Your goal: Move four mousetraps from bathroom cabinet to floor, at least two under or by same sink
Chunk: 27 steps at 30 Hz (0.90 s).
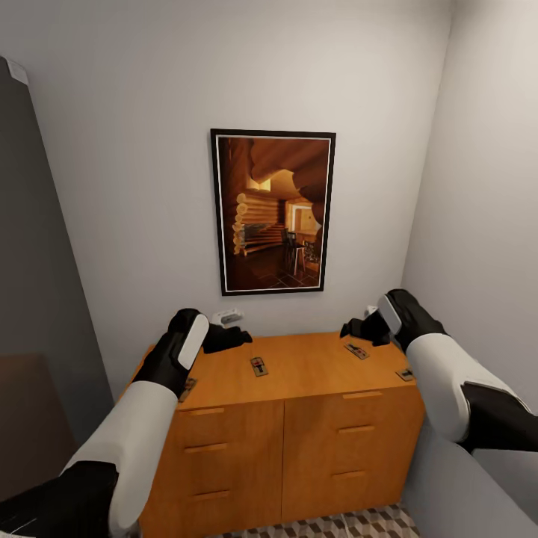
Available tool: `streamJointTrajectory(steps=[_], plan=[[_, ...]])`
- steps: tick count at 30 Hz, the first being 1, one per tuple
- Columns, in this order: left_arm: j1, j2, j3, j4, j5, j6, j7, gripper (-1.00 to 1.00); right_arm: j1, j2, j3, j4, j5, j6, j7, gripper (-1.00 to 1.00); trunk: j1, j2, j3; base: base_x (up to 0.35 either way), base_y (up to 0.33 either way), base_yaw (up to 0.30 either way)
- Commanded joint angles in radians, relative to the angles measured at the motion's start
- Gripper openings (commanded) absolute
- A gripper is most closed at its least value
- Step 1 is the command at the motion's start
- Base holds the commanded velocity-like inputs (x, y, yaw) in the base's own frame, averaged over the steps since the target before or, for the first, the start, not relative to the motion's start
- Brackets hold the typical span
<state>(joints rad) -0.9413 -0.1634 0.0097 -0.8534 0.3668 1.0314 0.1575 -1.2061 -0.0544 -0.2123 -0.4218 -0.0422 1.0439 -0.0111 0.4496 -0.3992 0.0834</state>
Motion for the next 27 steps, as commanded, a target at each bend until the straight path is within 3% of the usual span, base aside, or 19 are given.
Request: streamJointTrajectory(steps=[1,10,12,15,16,20,21,27], plan=[[-0.002,0.0,0.001,0.0,0.011,0.003,0.01,1.0,-0.006,-0.001,-0.012,0.009,-0.004,0.003,-0.001,1.0,0.0,-0.001,-0.001,0.0,0.0,0.0],[-0.008,0.003,0.003,0.004,0.009,0.0,0.01,1.0,-0.031,-0.006,-0.055,0.059,-0.004,0.003,-0.01,1.0,0.0,-0.001,-0.001,0.0,0.0,0.0],[-0.008,0.003,0.004,0.005,0.009,-0.001,0.011,1.0,-0.033,-0.007,-0.059,0.064,-0.005,0.003,-0.068,1.0,0.0,-0.001,-0.001,0.0,0.0,0.0],[-0.008,0.004,0.005,0.008,0.009,-0.002,0.012,1.0,-0.034,-0.006,-0.064,0.068,-0.014,0.003,-0.208,1.0,0.0,-0.001,-0.001,0.0,0.0,0.0],[-0.008,0.004,0.007,0.011,0.008,-0.004,0.013,1.0,-0.034,-0.005,-0.076,0.069,-0.031,0.003,-0.278,1.0,0.0,-0.001,-0.001,0.0,0.0,0.0],[-0.008,0.004,0.008,0.024,0.007,-0.006,0.015,1.0,-0.035,-0.005,-0.141,0.071,-0.107,-0.007,-0.39,1.0,0.0,-0.001,-0.001,0.0,0.0,0.0],[-0.008,0.005,0.008,0.034,0.007,-0.007,0.016,1.0,-0.035,-0.004,-0.173,0.072,-0.147,-0.026,-0.439,1.0,0.0,-0.001,-0.001,0.0,0.0,0.0],[-0.008,0.004,0.007,0.056,0.005,-0.008,0.019,1.0,-0.035,-0.004,-0.217,0.073,-0.214,-0.066,-0.609,1.0,0.0,-0.001,-0.001,0.0,0.0,0.0]])
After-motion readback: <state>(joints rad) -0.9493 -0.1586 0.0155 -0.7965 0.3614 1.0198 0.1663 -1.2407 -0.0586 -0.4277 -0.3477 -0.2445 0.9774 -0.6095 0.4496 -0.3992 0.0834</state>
